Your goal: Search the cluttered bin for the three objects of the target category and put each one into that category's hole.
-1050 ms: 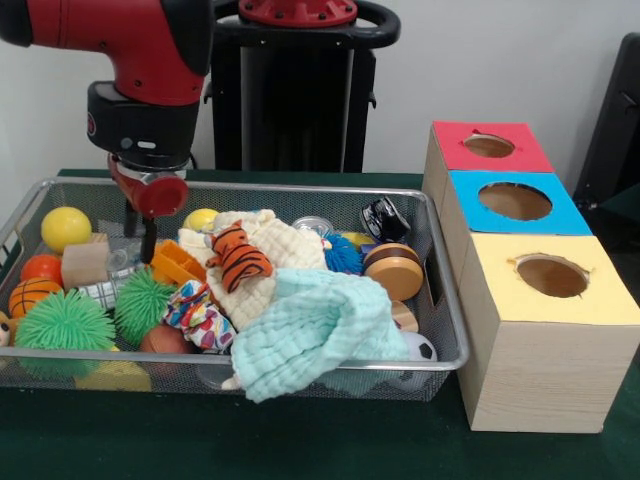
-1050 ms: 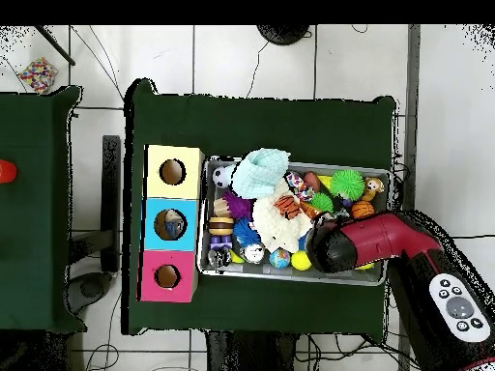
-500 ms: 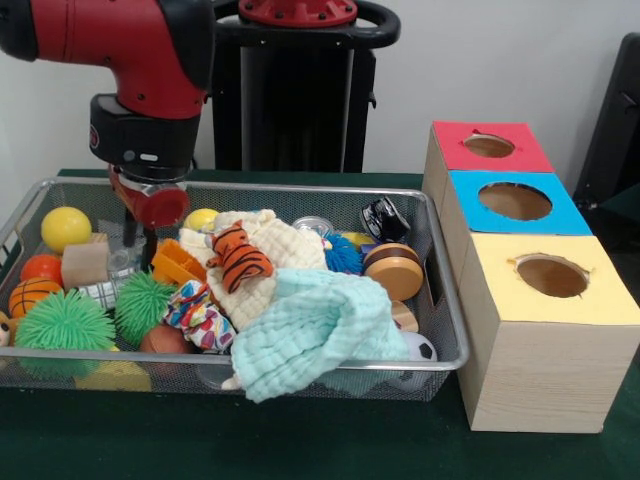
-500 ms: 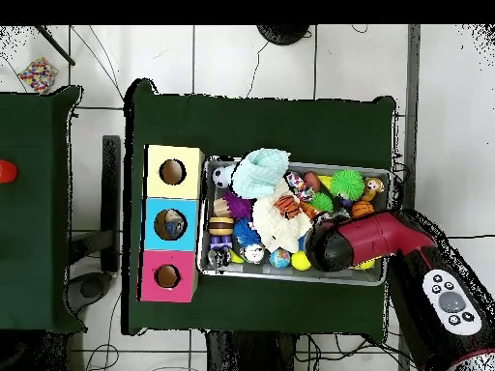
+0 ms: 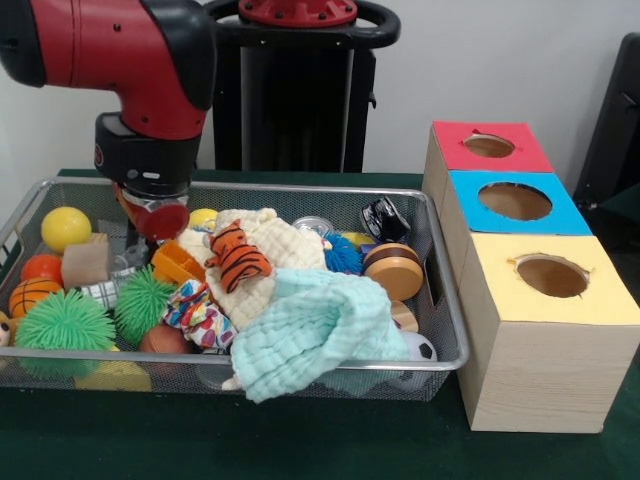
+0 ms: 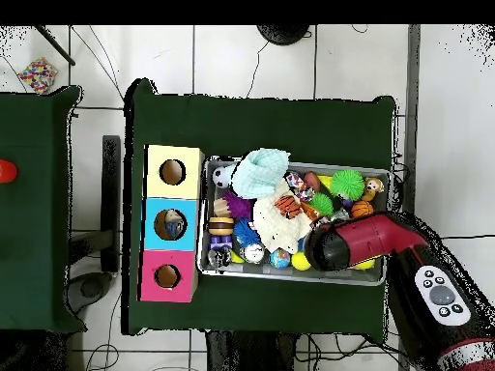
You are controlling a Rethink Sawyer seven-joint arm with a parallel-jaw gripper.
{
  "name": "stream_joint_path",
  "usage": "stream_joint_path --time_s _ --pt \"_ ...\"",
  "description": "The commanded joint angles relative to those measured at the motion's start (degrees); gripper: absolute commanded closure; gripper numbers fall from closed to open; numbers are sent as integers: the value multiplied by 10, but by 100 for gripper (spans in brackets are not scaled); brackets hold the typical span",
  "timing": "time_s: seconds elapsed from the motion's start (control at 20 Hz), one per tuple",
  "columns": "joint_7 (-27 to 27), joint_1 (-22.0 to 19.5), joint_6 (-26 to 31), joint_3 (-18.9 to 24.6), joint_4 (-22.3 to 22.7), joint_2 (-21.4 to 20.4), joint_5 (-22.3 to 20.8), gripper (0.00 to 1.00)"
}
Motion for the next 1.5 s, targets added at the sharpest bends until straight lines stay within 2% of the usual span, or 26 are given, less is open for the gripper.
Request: stream_joint_path --time_s 0.05,0.2,0.5,0.55,0.9,1.25,1.35,1.5 --pt "85 25 -3 -44 -51 36 -44 0" --pt "102 41 -9 -59 -54 34 -49 0" --pt "94 40 -12 -63 -52 33 -23 0" --pt "94 43 -15 -67 -52 34 -19 100" --pt "80 34 -13 -61 -51 33 -3 100" --pt "80 33 -18 -61 -49 32 -5 100" --pt "49 13 0 -46 -30 11 21 100" --pt "-46 -35 72 -4 7 -52 100 100"
